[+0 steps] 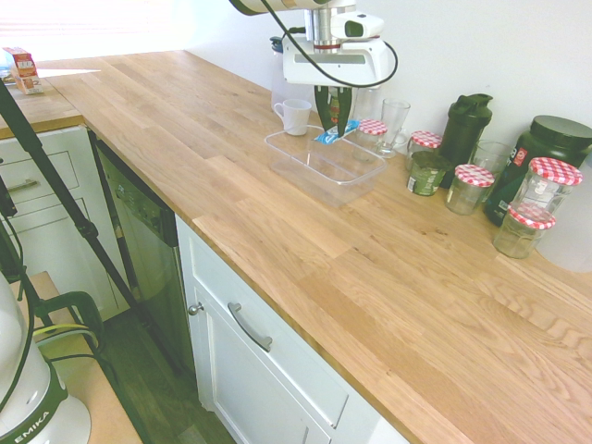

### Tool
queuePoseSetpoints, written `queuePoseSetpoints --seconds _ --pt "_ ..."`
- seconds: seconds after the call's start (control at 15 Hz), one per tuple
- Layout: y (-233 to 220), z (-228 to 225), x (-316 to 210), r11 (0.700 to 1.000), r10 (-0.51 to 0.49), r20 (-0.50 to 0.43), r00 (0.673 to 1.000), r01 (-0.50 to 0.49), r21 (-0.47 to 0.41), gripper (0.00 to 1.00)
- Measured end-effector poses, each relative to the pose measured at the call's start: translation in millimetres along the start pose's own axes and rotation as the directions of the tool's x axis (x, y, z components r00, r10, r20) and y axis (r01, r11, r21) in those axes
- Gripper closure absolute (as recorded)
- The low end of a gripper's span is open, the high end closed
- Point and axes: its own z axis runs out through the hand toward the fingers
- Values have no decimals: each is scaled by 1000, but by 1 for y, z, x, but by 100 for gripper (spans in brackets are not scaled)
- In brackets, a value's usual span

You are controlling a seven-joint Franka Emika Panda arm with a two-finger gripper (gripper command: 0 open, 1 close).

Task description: Put the protein bar into the container

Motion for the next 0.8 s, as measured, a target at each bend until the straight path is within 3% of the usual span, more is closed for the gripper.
queuePoseSetpoints --seconds 0.4,0.8 --pt "-56 22 -11 999 -32 14 999 32 -32 100" --pt "-79 43 -1 998 -37 30 999 38 -55 100"
